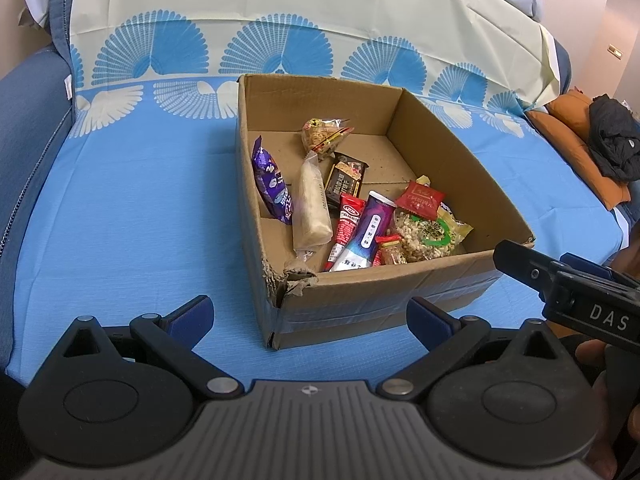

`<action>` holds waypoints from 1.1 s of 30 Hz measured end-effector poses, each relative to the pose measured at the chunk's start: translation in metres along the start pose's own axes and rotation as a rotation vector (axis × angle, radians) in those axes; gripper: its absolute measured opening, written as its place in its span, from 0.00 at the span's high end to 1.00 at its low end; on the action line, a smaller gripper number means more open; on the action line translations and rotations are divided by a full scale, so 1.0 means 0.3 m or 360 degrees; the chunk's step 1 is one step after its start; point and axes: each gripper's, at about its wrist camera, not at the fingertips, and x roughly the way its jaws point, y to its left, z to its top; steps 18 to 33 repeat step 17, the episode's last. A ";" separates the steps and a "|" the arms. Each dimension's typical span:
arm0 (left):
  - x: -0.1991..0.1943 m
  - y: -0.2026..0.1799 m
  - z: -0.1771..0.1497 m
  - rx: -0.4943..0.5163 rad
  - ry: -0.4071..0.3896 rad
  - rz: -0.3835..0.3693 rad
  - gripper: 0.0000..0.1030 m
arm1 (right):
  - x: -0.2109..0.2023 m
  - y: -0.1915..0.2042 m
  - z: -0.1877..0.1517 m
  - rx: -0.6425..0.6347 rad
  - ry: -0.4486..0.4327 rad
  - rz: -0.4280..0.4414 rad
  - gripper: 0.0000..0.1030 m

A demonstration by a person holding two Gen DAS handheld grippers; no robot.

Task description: Organize snacks

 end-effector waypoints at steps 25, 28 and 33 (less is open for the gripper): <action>0.007 0.001 0.009 0.0035 -0.0036 -0.0009 0.00 | -0.009 0.002 0.004 0.0035 -0.0009 -0.0022 0.01; 0.007 0.001 0.009 0.0035 -0.0036 -0.0009 0.00 | -0.009 0.002 0.004 0.0035 -0.0009 -0.0022 0.01; 0.007 0.001 0.009 0.0035 -0.0036 -0.0009 0.00 | -0.009 0.002 0.004 0.0035 -0.0009 -0.0022 0.01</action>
